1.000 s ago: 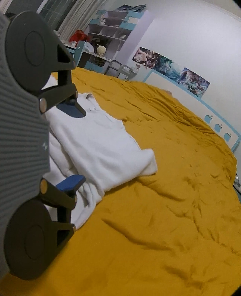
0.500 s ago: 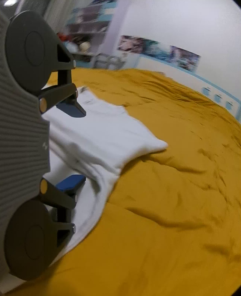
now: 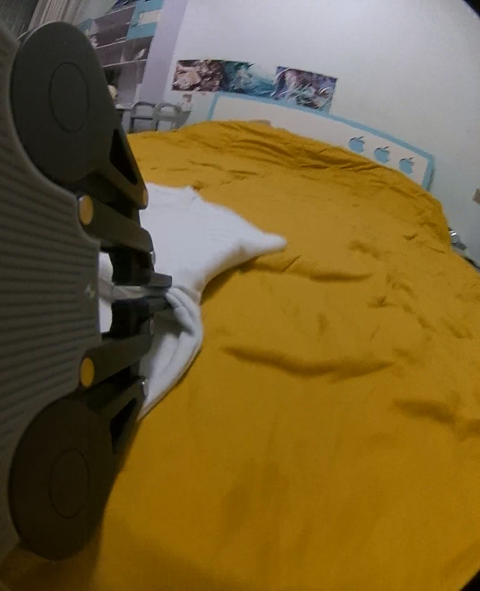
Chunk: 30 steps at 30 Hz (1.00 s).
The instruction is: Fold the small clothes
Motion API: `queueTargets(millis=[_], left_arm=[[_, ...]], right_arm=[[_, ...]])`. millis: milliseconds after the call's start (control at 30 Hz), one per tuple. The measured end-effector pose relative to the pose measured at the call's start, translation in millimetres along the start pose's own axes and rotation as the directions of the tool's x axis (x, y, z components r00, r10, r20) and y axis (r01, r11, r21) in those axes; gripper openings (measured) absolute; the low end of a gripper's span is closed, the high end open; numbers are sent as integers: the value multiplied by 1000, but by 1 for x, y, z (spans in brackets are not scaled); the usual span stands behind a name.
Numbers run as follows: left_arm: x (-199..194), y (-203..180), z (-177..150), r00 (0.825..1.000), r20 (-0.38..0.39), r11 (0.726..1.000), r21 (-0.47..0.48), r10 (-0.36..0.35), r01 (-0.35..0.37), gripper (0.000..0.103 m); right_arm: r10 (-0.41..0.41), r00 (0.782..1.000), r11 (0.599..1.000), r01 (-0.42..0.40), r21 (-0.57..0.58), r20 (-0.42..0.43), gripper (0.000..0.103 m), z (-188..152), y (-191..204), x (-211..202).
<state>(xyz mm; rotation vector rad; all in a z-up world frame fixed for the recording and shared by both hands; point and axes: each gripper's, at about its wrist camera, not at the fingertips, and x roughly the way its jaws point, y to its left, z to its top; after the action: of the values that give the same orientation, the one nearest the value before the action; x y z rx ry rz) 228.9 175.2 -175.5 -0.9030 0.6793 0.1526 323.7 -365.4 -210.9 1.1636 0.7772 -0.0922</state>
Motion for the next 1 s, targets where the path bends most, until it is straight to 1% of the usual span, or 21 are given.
queueTargets(millis=[67, 100, 133, 167, 200, 233, 267, 333, 400, 433, 500, 567, 633, 700, 733, 800, 833, 933, 1000], left_arm=[[-6, -1, 2, 1000, -12, 1000, -11, -5, 4, 13], [-11, -4, 3, 1000, -22, 1000, -8, 6, -6, 14], [-18, -7, 3, 999, -25, 1000, 2, 23, -22, 14], [-27, -8, 3, 999, -30, 999, 19, 38, -38, 16], [-36, -11, 2, 998, -33, 998, 37, 58, -57, 19], [-45, -14, 0, 997, -27, 996, 62, 71, -70, 19], [-54, -18, -1, 997, -11, 993, 92, 74, -73, 21], [-64, -28, -1, 997, 15, 987, 143, 72, -73, 29], [-62, -39, 1, 999, 28, 981, 193, 29, -34, 41], [-58, -43, 2, 1000, 29, 977, 213, 10, -16, 41], [-44, -51, 5, 999, 28, 969, 249, -20, 12, 41], [-26, -56, 9, 1000, 20, 957, 289, -16, 10, 43], [-8, -54, 12, 1000, -3, 950, 312, 29, -27, 43], [9, -46, 13, 996, -22, 948, 307, 91, -80, 43], [13, -41, 12, 996, -21, 949, 306, 91, -80, 42], [18, -30, 10, 998, -20, 955, 294, 55, -46, 42], [19, -28, 11, 998, -28, 955, 294, 49, -39, 42], [14, -31, 13, 998, -43, 954, 297, 52, -37, 42], [7, -41, 18, 996, -55, 945, 323, 73, -51, 42]], right_arm=[[-7, 1000, 1000, 7, -15, -8, 0, 2, 3, -1], [-17, 1000, 999, 16, -27, -13, 0, 3, 5, -3], [-33, 999, 999, 32, -35, -11, 4, 4, 8, -8], [-34, 999, 999, 34, -38, -6, 13, 5, 10, -14], [-16, 1000, 999, 15, -49, -4, 18, 9, 17, -19], [13, 1000, 997, -13, -74, 6, 27, 9, 22, -27], [34, 999, 994, -32, -104, 22, 28, 10, 27, -35], [102, 994, 975, -94, -201, 28, 30, 7, 42, -43], [139, 990, 955, -133, -265, 5, 35, 1, 59, -38], [152, 988, 947, -151, -283, -17, 36, -1, 64, -32], [143, 988, 939, -151, -309, -50, 37, -4, 71, -18], [96, 993, 936, -113, -334, -69, 37, -7, 73, -2], [44, 997, 938, -66, -340, -70, 37, -7, 68, 9], [-10, 999, 939, -6, -343, -46, 34, -6, 56, 14], [-23, 999, 939, 10, -344, -32, 29, -6, 49, 12], [-16, 1000, 944, 7, -330, -23, 24, -4, 37, 15], [-9, 1000, 948, 1, -318, -26, 21, -5, 32, 15], [-8, 999, 948, -3, -317, -34, 21, -5, 33, 16], [-7, 999, 949, -9, -316, -49, 25, -4, 40, 13]])
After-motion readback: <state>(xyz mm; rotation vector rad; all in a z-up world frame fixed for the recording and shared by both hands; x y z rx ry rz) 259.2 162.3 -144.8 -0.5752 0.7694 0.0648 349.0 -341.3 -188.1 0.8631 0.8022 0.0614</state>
